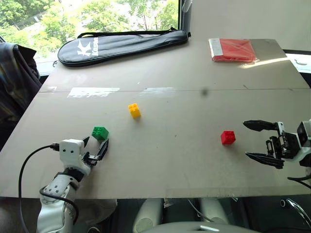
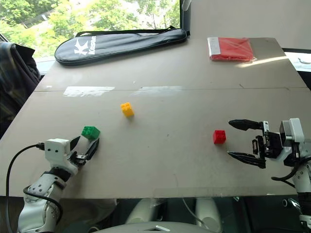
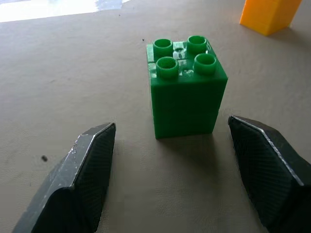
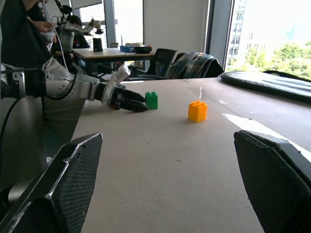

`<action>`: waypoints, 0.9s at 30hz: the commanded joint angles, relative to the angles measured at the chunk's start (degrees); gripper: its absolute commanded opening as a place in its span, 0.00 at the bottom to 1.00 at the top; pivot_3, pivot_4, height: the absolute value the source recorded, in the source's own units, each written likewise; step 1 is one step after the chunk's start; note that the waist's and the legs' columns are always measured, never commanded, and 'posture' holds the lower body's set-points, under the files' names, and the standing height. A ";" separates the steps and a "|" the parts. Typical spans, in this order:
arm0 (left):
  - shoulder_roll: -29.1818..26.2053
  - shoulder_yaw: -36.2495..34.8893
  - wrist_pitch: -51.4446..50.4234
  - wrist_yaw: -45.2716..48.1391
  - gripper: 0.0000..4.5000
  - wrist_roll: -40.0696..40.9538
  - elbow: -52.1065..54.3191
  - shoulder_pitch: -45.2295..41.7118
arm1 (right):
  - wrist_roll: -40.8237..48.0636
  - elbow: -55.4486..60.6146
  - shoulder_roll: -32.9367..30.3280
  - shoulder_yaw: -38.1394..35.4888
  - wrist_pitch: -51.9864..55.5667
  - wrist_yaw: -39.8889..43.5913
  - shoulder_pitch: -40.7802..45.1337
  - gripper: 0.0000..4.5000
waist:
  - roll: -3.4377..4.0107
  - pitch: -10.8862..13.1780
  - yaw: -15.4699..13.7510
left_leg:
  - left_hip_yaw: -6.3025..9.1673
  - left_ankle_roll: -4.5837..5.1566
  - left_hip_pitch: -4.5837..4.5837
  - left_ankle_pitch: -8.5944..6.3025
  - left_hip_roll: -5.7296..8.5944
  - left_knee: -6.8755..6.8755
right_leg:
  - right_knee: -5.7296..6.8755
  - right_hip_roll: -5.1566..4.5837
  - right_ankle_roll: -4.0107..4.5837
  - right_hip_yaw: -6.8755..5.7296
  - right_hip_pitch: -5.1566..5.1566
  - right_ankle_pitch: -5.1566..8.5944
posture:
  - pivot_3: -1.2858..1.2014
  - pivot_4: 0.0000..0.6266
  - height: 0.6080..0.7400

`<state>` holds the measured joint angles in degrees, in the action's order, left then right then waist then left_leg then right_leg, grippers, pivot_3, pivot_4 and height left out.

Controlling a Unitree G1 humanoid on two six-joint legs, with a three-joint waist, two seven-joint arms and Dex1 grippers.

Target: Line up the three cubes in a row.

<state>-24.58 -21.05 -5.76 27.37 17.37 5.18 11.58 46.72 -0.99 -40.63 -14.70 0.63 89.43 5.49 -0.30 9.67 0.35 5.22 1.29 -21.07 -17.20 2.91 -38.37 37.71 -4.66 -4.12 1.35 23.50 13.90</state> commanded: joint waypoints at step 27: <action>-11.59 19.84 4.31 35.63 0.28 2.13 -4.70 -18.45 | -0.38 -2.89 -0.92 -2.84 -2.49 3.06 -1.40 1.00 | 0.31 -0.18 -1.06 | 0.07 -0.09 0.17 0.05 0.05 0.00 | -0.07 -0.02 0.01 -0.10 -0.24 0.00 | 0.52 0.24 0.94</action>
<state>-35.38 -3.19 -2.81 58.15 18.33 0.19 -5.73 45.64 -4.12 -40.72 -15.17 -1.52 89.55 4.28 0.01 9.49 -0.70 5.29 1.08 -20.90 -17.09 2.95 -38.36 37.60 -4.66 -4.11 1.25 23.26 13.90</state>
